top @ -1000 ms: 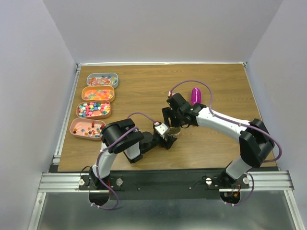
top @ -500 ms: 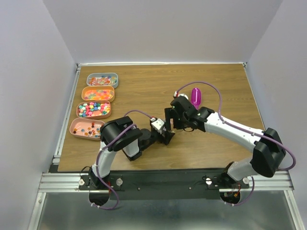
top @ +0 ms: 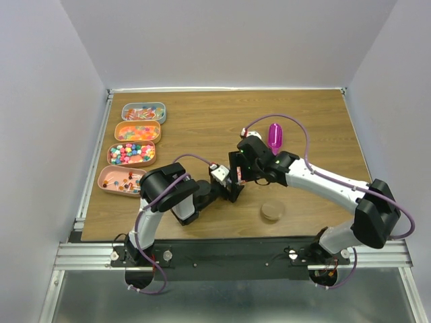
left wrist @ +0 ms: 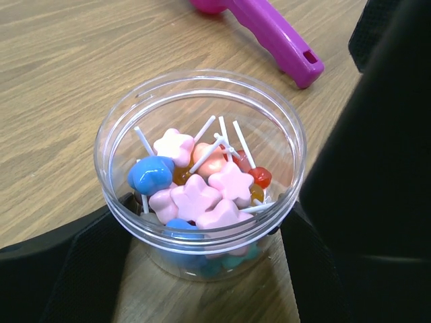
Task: Pack the candies
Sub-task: Screw the bottle lid onto the packing bottle.
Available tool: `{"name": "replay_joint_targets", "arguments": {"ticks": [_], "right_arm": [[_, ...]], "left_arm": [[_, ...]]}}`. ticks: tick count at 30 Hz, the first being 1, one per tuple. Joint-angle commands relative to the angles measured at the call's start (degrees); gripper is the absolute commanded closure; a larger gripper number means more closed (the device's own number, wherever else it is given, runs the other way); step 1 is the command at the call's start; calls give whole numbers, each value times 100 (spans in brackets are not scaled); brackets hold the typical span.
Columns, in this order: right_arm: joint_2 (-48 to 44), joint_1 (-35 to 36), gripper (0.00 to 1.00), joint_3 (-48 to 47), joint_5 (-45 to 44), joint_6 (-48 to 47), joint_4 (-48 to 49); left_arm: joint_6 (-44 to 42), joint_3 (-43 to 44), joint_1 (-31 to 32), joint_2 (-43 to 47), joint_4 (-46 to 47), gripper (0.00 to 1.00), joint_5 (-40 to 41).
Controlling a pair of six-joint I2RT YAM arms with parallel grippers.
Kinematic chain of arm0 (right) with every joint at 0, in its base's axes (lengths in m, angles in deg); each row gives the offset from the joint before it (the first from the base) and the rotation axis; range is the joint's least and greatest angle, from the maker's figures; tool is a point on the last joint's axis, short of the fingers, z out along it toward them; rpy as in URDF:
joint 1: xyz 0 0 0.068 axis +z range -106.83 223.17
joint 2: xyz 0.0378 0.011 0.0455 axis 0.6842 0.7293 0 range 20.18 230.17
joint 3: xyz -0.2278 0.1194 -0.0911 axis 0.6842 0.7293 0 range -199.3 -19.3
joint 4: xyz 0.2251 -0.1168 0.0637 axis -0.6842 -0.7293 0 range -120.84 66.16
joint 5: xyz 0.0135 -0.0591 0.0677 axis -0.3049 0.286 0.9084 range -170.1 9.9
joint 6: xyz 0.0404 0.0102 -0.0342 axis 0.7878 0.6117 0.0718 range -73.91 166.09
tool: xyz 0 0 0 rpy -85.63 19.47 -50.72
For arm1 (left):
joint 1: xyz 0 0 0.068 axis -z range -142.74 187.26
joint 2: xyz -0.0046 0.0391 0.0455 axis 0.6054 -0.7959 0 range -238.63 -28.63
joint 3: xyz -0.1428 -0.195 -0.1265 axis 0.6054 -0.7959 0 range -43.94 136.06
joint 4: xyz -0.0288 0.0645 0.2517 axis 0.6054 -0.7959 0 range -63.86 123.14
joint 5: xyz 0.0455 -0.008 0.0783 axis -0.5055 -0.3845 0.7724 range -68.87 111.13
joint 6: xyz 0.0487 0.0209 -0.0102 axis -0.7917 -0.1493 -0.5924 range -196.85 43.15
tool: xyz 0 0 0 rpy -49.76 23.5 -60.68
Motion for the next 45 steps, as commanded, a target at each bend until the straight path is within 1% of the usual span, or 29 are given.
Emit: {"name": "replay_joint_targets", "arguments": {"ticks": [1, 3, 5, 10, 14, 16, 21, 24, 26, 27, 28, 29, 30, 31, 33, 34, 35, 36, 37, 38, 39, 40, 42, 43, 45], "right_arm": [[-350, 145, 11, -51, -285, -162, 478], [-455, 128, 7, -121, -382, -197, 443], [-543, 49, 7, -104, -400, -258, 399], [-412, -233, 11, 194, 48, -276, 416], [-192, -356, 16, 397, 127, -276, 583], [-209, -408, 17, 458, 294, -294, 644], [-568, -488, 17, 476, 277, -417, 601], [-736, -532, 16, 529, 137, -329, 312], [-781, -540, 13, 538, 5, -285, -162], [-781, -532, 10, 564, 13, -198, -347], [-781, -532, 9, 581, 31, -154, -705], [-815, -532, 7, 625, 92, -118, -874], [-859, -532, 3, 739, 110, 30, -1041], [-912, -532, 2, 809, 154, 118, -1312], [-1105, -532, 0, 985, 198, 355, -1508], [-1149, -532, 0, 1169, 250, 418, -1700], [-1176, -514, 0, 1231, 242, 496, -1815], [-1263, -523, 0, 1310, 224, 654, -1921], [-1299, -514, 0, 1433, 181, 734, -2078], [-1369, -505, 0, 1495, 163, 804, -2149], [-1500, -497, 0, 1548, 137, 883, -2194], [-1571, -488, 0, 1601, 102, 1014, -2229], [-1686, -479, 0, 1741, 66, 1155, -2273], [-1756, -479, 0, 1794, 75, 1200, -2282], [-1809, -470, 0, 1970, 92, 1279, -2265]], "left_arm": [[-142, -304, 19, -139, 3255, 5, 104], [-151, -313, 19, -122, 3246, 4, 60], [-177, -348, 19, -121, 3255, 4, 51], [-274, -418, 19, -139, 3255, 3, 95], [-335, -488, 37, -25, 3255, 3, 95], [-405, -628, 37, 132, 3255, 3, 121], [-441, -1076, 37, 616, 3255, 3, 341], [-283, -1498, 45, 1072, 3255, 3, 481], [-195, -1823, 63, 1529, 3246, 3, 526], [5, -1938, 54, 1705, 3246, 3, 604], [103, -2147, 54, 2089, 3238, 3, 640], [234, -2245, 54, 2293, 3238, 3, 692], [358, -2342, 54, 2504, 3238, 3, 806], [611, -2526, 54, 2950, 3203, 2, 894], [815, -2728, 46, 3470, 3045, 3, 1131], [894, -2808, 46, 4126, 2609, 3, 1150], [895, -2774, 46, 4559, 2144, 3, 1167], [930, -2669, 54, 5068, 1426, 1, 1159], [1000, -1998, 46, 6152, -1053, 1, 1228], [983, -1513, 46, 6554, -2522, 1, 1368], [809, -1186, 54, 6776, -3424, 2, 1648], [624, -870, 37, 7082, -4277, 1, 1720], [508, -726, 37, 7374, -4793, 1, 2027], [517, -604, 37, 7619, -5222, 1, 2064], [560, -550, 28, 7823, -5559, 1, 2142]]}}
